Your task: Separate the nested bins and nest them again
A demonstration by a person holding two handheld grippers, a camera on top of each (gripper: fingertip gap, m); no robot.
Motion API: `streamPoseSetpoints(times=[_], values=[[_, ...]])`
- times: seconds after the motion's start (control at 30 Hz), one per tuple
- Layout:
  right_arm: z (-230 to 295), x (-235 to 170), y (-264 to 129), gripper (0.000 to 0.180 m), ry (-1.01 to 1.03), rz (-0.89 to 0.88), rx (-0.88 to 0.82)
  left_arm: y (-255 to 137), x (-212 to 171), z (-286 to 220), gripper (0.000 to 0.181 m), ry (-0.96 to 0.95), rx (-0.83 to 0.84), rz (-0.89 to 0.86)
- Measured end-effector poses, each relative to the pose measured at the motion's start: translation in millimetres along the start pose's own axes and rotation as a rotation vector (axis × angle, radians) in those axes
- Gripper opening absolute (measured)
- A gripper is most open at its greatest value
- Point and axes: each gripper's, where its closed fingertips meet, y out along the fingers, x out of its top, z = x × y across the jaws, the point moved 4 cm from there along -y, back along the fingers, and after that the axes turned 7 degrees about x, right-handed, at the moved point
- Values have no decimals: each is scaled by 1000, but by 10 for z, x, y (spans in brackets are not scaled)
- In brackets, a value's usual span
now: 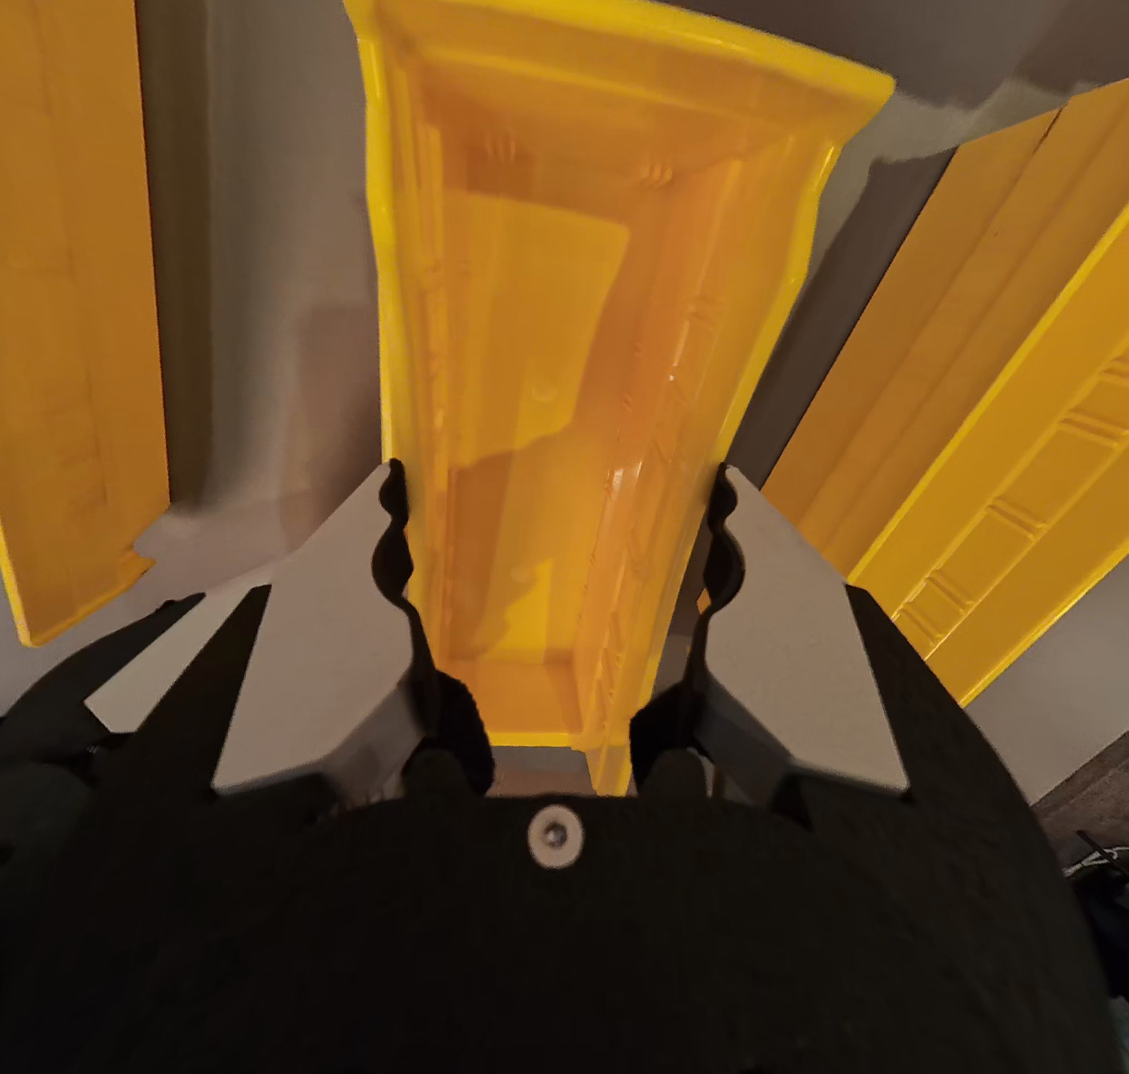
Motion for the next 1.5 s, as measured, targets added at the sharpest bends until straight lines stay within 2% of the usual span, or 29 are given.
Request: streamPoseSetpoints(times=[0.3,0.6,0.77,0.97,1.13,1.27,1.4,1.5], values=[[5,-1,-221,94,2,-21,-10,65,39,-43,4,43,135,-35],[-15,-91,-469,97,-38,-44,19,25,42,18,8,-63,-12,-27],[115,-284,-641,98,-92,-157,72,-213,-10,82,5,-13,-27,-96],[70,-569,-893,98,-80,-276,80,-751,-205,50,13,49,-34,-142],[34,-802,-1155,98,-62,-325,94,-1347,-592,-134,16,212,33,-147],[-24,-1001,-1448,97,-54,-372,110,-1801,-1167,-194,17,258,47,-211],[-202,-1177,-1820,97,-50,-435,111,-2048,-1890,-16,13,288,86,-260],[-509,-1297,-2133,97,-36,-467,77,-2095,-2114,20,16,284,51,-198]])
